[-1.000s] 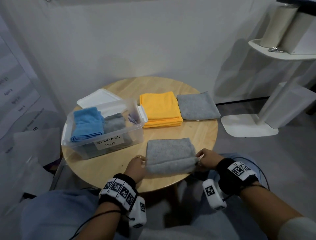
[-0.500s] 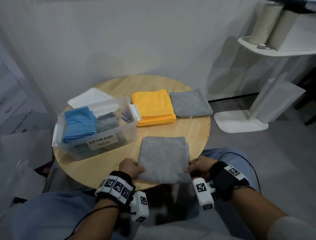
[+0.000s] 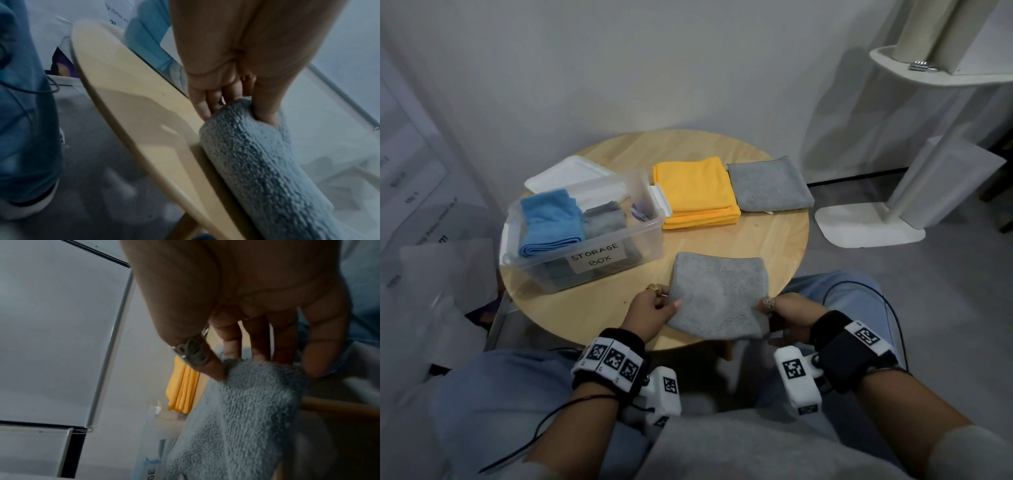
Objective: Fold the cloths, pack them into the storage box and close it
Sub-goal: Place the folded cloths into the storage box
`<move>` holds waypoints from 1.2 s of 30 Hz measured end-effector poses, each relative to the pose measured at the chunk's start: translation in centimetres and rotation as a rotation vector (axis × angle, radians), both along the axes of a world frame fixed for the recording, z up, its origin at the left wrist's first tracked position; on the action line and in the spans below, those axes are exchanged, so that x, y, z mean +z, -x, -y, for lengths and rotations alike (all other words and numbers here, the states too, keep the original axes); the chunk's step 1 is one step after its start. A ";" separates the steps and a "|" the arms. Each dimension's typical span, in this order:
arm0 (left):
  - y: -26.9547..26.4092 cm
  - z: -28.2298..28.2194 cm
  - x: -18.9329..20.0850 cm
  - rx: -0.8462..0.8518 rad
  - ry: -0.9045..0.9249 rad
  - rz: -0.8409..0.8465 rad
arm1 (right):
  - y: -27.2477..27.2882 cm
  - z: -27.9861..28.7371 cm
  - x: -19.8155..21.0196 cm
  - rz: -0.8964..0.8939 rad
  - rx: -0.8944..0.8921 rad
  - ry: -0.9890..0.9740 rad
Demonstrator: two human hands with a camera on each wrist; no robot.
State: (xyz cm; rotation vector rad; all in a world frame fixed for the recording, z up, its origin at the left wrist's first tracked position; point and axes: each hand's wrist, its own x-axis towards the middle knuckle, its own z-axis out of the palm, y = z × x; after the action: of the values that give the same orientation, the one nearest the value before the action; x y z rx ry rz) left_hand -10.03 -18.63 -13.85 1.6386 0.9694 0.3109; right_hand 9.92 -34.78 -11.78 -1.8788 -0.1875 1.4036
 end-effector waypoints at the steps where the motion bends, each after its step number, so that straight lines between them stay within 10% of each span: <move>1: 0.1 0.0 -0.2 -0.008 0.028 -0.015 | 0.4 0.0 0.0 -0.012 -0.012 -0.002; 6: 0.5 -0.7 -1.8 0.014 0.125 -0.162 | 2.0 0.1 -1.8 0.031 -0.044 0.049; 15: 0.8 -0.8 -0.5 -0.051 0.195 0.081 | 1.9 0.2 -1.3 0.212 -0.193 -0.253; 23: 0.6 -0.9 -1.2 -0.083 -0.145 -0.325 | 3.0 1.4 -2.0 0.097 0.141 0.155; 36: -1.5 0.0 -1.8 -0.106 -0.373 -0.737 | 2.4 -0.1 -3.0 -0.270 -0.290 -0.024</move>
State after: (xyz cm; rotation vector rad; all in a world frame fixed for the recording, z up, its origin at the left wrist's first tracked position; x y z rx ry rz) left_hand -8.52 -18.67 -15.61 2.2016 1.4172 -0.2262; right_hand 7.50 -34.66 -14.73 -1.6013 0.1935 1.4246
